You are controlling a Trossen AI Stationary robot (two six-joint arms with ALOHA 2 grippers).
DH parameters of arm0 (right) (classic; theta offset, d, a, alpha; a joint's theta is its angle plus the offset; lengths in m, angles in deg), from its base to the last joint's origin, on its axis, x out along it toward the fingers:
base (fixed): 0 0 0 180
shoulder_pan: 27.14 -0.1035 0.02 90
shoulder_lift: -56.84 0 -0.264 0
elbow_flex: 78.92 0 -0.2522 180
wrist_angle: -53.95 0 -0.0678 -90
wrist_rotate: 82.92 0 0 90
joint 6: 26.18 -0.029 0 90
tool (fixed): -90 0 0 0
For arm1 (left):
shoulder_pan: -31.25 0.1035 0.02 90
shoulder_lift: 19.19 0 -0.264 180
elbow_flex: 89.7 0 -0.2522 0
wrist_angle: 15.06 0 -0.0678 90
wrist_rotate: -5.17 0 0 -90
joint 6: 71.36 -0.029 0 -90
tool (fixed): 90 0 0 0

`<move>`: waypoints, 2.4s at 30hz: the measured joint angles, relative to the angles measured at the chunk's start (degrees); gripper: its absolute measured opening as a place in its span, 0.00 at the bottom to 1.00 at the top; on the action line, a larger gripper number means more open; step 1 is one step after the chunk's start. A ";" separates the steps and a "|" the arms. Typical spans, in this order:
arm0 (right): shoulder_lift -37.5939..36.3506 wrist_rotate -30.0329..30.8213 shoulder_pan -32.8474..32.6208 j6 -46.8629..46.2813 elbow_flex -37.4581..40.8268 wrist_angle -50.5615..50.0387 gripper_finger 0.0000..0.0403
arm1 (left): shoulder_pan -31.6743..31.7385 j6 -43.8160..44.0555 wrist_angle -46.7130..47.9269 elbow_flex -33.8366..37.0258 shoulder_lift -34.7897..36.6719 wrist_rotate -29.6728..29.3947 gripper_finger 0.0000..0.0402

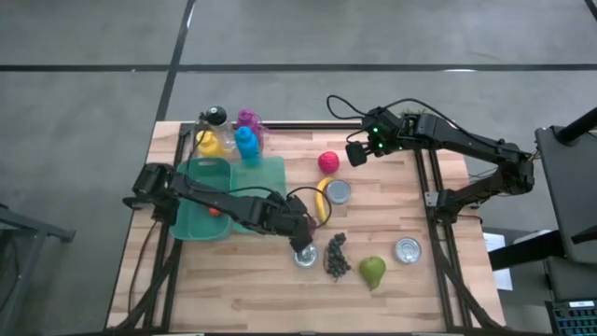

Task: Pick & Place Food Item
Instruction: Put the dark red apple into the green bin

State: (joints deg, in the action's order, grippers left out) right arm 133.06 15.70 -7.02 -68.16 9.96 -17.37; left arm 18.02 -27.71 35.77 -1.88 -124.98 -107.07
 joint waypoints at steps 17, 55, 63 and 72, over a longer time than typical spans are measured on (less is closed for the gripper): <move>0.00 0.00 0.00 -0.02 0.00 0.04 0.94 | 0.29 1.41 -1.48 -0.02 -0.44 4.47 0.95; 0.00 0.00 0.00 -0.02 0.00 0.02 0.94 | 7.98 -7.65 -2.16 -1.18 -5.03 19.94 0.99; 0.00 0.00 -0.02 -0.02 0.00 0.02 0.94 | 7.98 -7.67 -3.02 -1.18 -5.92 18.91 0.99; 0.00 0.00 -0.01 -0.01 0.01 0.02 0.94 | 7.96 -7.74 -4.80 -1.18 -8.10 18.86 0.99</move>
State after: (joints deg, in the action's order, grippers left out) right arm 133.06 15.70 -7.03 -68.17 9.97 -17.35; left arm 25.97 -35.44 30.97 -3.06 -133.08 -88.21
